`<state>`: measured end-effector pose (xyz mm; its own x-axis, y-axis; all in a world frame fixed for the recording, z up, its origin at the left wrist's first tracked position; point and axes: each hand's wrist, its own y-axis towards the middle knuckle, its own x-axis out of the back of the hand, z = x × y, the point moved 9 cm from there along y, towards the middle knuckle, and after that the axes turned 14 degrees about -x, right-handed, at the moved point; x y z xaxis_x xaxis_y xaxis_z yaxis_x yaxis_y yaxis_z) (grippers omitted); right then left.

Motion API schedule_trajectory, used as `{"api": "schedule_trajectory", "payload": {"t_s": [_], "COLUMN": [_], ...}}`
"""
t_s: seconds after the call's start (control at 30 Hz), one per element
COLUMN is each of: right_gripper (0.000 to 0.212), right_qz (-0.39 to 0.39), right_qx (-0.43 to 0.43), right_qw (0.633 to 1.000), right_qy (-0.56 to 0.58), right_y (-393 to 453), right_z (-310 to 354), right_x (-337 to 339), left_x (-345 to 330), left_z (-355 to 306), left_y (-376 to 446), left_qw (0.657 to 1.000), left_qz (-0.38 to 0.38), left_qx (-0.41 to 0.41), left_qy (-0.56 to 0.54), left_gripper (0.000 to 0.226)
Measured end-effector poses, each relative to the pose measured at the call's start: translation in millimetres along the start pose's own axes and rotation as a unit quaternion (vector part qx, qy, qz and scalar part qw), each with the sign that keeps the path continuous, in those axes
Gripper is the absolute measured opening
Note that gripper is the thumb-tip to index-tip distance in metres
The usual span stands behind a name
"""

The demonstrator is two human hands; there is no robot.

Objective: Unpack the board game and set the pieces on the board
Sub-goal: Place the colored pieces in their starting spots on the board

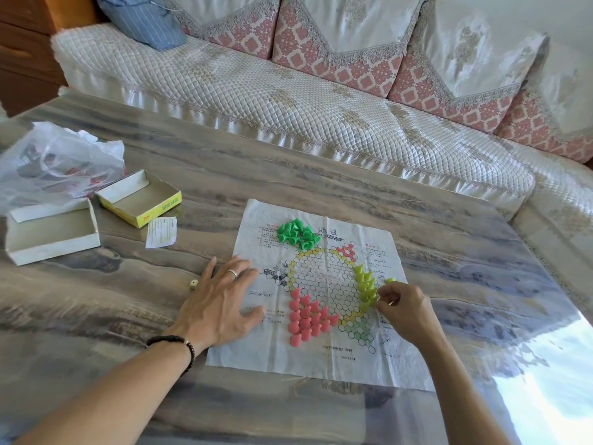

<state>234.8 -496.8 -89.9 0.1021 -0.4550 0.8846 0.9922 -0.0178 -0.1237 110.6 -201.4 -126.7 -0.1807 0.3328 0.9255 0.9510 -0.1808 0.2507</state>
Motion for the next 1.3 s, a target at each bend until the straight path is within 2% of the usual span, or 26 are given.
{"api": "schedule_trajectory", "payload": {"t_s": [0.13, 0.27, 0.37, 0.5, 0.67, 0.9, 0.93, 1.03, 1.17, 1.3], "right_gripper": [0.014, 0.018, 0.018, 0.013, 0.022, 0.008, 0.005, 0.018, 0.008, 0.011], "right_qz": [-0.037, -0.075, -0.068, -0.017, 0.014, 0.000, 0.001, -0.014, -0.001, 0.023], "right_qx": [-0.008, -0.030, -0.018, -0.005, -0.023, 0.004, 0.012, 0.010, 0.020, 0.044], "right_qw": [0.999, 0.995, 0.989, 0.984, 0.987, 1.000, 1.000, 0.999, 0.997, 0.991], "right_qy": [0.004, -0.054, -0.128, -0.177, -0.161, -0.028, -0.027, -0.040, -0.073, -0.122], "right_y": [13, 37, 50, 61, 69, 67, 65, 62, 57, 55], "right_z": [-2, -10, -10, -3, 0, 16, 17, 15, 14, 16], "right_x": [23, 38, 32, 12, 5, 19, 20, 25, 21, 7], "left_x": [0, 3, 4, 4, 4, 3, 3, 1, 2, 3], "left_z": [0, -1, -2, -2, -2, -2, -2, 0, 0, -1], "left_y": [0, -1, -1, 0, -1, -1, -1, -1, -1, -1], "left_qw": [1.000, 1.000, 1.000, 1.000, 1.000, 1.000, 1.000, 1.000, 1.000, 1.000], "left_qz": [-0.003, -0.010, -0.014, -0.011, -0.016, -0.013, -0.012, -0.010, -0.015, -0.020], "left_qx": [-0.002, -0.002, -0.001, -0.001, -0.001, -0.002, -0.002, 0.001, -0.001, -0.006], "left_qy": [-0.001, -0.011, -0.011, -0.008, -0.010, -0.009, -0.008, -0.009, -0.008, -0.008], "left_gripper": [0.075, 0.075, 0.074, 0.072, 0.072, 0.072, 0.072, 0.074, 0.073, 0.072]}}
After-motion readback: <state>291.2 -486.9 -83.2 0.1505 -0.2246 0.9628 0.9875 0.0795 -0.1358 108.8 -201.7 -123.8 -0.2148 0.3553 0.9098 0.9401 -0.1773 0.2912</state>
